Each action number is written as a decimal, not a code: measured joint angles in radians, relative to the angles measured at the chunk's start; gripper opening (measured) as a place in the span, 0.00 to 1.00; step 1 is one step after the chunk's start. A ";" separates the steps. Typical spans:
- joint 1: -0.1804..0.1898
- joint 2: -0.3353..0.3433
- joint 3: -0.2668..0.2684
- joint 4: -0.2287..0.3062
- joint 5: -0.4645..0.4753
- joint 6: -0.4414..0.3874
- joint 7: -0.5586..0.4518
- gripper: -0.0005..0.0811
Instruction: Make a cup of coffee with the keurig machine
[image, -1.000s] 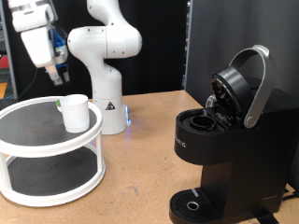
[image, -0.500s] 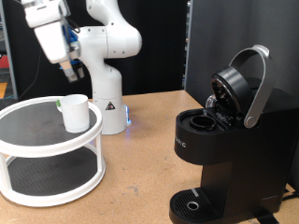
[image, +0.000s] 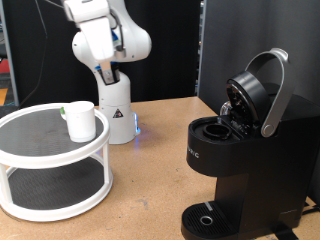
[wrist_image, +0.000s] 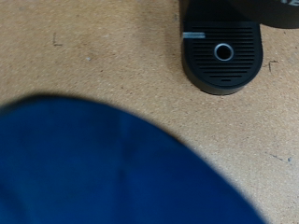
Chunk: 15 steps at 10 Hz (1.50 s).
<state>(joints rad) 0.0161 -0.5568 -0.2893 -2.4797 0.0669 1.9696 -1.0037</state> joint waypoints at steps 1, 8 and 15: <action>-0.004 0.018 0.022 0.010 -0.001 0.003 0.036 0.55; 0.083 0.072 0.046 0.063 0.148 0.063 0.001 0.55; 0.166 0.283 0.076 0.251 0.216 0.089 -0.013 0.55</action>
<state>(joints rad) 0.1824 -0.2742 -0.2133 -2.2288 0.2833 2.0584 -1.0167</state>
